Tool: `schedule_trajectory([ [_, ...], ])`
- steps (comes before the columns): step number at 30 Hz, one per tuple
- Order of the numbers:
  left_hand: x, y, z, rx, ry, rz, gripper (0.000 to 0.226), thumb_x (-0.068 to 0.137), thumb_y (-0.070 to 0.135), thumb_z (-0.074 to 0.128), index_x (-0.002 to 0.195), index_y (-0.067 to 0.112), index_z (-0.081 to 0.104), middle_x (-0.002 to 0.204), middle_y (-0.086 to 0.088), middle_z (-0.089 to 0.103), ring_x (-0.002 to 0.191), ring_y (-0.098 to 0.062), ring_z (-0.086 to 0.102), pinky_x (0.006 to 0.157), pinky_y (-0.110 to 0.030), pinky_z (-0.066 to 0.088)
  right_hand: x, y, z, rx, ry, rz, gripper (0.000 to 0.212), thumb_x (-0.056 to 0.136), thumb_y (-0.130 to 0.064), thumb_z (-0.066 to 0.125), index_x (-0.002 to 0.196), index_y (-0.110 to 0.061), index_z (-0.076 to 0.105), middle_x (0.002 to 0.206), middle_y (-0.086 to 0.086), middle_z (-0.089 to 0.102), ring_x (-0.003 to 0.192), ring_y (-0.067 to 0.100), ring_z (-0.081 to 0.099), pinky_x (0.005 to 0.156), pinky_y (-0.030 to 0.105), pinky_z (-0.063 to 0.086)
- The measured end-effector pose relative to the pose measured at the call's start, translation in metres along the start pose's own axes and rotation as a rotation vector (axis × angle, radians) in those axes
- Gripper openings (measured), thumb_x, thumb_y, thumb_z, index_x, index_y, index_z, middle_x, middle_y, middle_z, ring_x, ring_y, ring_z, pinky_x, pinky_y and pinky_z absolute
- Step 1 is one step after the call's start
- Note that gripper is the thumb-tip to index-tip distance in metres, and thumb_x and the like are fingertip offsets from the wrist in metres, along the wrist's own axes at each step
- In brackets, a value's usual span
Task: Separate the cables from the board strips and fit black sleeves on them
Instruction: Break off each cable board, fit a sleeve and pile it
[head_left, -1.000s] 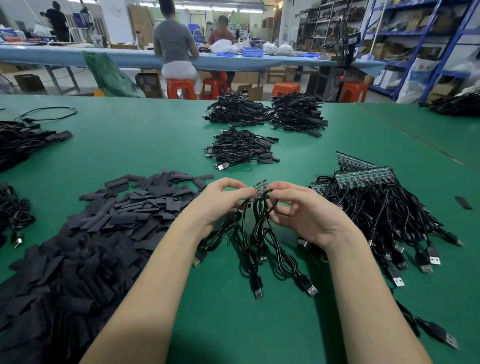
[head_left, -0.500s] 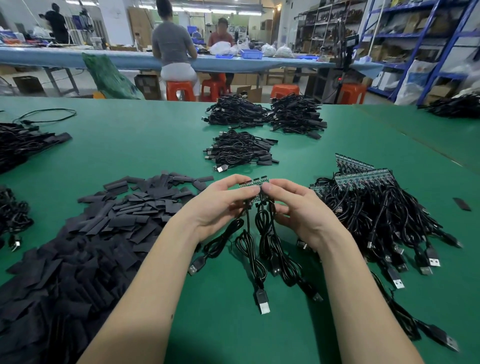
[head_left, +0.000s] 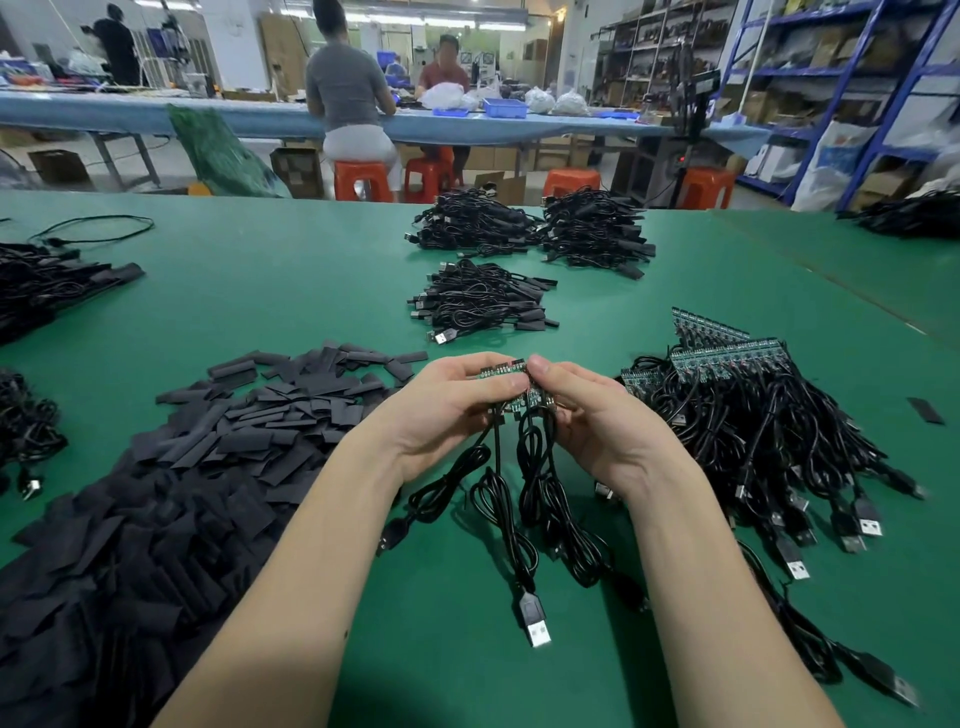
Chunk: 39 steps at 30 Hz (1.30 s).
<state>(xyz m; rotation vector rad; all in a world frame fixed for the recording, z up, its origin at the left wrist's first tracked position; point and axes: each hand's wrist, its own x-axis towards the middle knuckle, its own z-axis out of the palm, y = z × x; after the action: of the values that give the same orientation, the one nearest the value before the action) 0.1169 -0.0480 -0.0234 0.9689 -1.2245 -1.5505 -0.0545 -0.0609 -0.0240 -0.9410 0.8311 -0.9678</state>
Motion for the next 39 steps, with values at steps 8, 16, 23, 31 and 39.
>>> schedule_trajectory([
  [8,-0.003,0.000,-0.005,-0.113,-0.047,-0.014,0.026,0.080,0.003,0.075,0.106,0.004,0.071,0.103,-0.014,0.070,0.106,-0.032,0.058,0.117,-0.050,0.036,0.002,0.007,0.011,0.326,-0.031,0.167,0.017,0.066,-0.021,0.085,0.073,-0.009,0.075,0.058,-0.003,0.063,0.040,0.002,0.050,0.045,0.015,0.050],
  [16,-0.002,-0.001,-0.020,0.194,0.037,-0.075,0.010,0.086,0.015,0.076,0.089,0.021,0.069,0.080,0.005,0.069,0.062,-0.003,0.057,0.062,-0.018,0.043,-0.001,-0.009,-0.004,-0.068,0.213,-0.010,0.021,0.066,-0.040,0.088,0.064,-0.024,0.074,0.070,-0.010,0.067,0.050,0.004,0.051,0.047,0.016,0.041],
  [23,0.006,-0.010,-0.005,1.040,0.330,0.188,0.014,0.090,0.043,0.068,0.099,0.032,0.072,0.100,0.017,0.071,0.094,-0.004,0.064,0.087,-0.025,0.049,-0.004,-0.011,-0.002,-0.290,0.354,-0.124,0.018,0.079,-0.040,0.084,0.077,-0.024,0.075,0.065,-0.018,0.068,0.060,0.008,0.054,0.050,0.016,0.043],
  [31,0.013,-0.022,0.036,0.042,0.210,0.076,0.009,0.096,0.009,0.064,0.106,0.009,0.065,0.093,-0.006,0.072,0.078,-0.013,0.071,0.070,-0.019,0.055,-0.002,-0.011,-0.001,-0.280,0.360,-0.092,0.021,0.081,-0.042,0.082,0.081,-0.022,0.076,0.085,-0.003,0.066,0.071,0.014,0.054,0.057,0.022,0.040],
  [39,0.014,-0.031,0.037,-0.048,0.247,0.064,0.009,0.098,0.004,0.061,0.096,0.013,0.059,0.086,-0.004,0.066,0.070,-0.014,0.067,0.066,-0.018,0.053,-0.004,-0.026,0.010,-0.691,0.534,-0.369,0.020,0.084,-0.048,0.076,0.090,-0.030,0.070,0.091,-0.010,0.073,0.083,0.008,0.067,0.076,0.032,0.052],
])
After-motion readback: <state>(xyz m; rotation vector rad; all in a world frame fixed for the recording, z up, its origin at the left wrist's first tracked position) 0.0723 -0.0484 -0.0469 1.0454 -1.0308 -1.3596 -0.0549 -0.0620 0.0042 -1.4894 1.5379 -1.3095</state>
